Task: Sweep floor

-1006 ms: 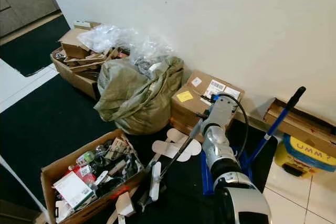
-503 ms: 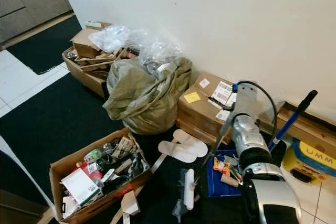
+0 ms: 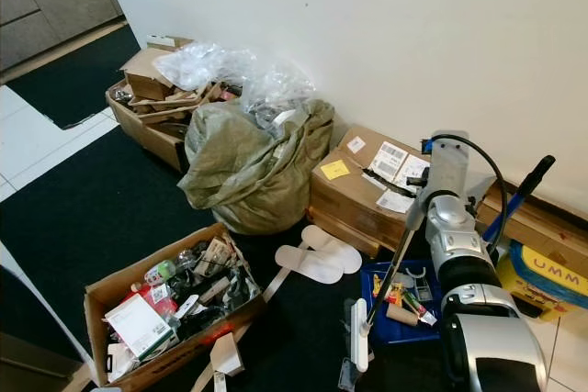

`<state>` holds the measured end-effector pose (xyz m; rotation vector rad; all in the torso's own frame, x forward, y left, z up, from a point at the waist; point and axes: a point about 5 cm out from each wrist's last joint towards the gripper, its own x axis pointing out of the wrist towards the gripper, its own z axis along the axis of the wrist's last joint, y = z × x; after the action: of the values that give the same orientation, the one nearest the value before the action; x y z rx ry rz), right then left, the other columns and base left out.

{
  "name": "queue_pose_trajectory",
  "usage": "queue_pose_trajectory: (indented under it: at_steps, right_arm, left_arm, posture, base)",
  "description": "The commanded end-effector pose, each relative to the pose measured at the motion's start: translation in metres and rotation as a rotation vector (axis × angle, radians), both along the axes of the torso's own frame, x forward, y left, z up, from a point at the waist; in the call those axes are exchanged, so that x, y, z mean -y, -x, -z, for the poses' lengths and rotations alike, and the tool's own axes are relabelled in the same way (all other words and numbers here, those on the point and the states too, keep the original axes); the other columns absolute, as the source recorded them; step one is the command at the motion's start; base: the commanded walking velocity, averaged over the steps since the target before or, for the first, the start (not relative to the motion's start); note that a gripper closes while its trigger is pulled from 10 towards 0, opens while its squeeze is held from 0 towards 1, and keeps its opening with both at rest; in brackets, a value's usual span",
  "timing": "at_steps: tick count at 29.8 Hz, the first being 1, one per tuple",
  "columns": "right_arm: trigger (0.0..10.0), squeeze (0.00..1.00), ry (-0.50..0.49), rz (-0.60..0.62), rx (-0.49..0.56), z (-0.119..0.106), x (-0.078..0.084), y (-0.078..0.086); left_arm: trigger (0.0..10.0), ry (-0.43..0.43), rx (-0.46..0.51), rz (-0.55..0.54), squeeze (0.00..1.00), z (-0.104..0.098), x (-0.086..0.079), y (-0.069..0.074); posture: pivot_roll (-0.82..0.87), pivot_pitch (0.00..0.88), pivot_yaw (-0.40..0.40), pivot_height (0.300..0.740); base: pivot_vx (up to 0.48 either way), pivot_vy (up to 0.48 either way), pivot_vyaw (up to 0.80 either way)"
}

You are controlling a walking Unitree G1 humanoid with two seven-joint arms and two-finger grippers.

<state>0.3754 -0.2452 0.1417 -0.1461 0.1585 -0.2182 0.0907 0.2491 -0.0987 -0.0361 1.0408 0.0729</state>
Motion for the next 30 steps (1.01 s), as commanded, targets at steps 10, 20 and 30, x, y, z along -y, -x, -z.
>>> queue_pose_trajectory:
  at_steps: [10,20,30]
  right_arm:
    - [10.0,0.0,0.062,-0.139,0.16,-0.025,-0.008,-0.004]
    - [10.0,0.0,0.156,-0.222,0.211,-0.042,-0.018,-0.01]
    - [10.0,0.0,0.198,-0.27,0.286,-0.062,-0.027,-0.015]
  left_arm:
    - [10.0,0.013,-0.035,-0.011,0.0,0.003,0.002,0.009]
    - [10.0,0.01,-0.034,-0.01,0.0,0.003,0.001,0.009]
    - [10.0,0.014,-0.032,-0.022,0.0,0.003,0.001,0.008]
  posture:
    - [-0.04,0.146,0.0,0.74]
    - [-0.04,0.142,0.001,0.74]
    - [-0.04,0.127,0.005,0.74]
  base:
    - [0.0,0.0,0.0]
    - [0.0,0.0,0.0]
    - [0.0,0.0,0.0]
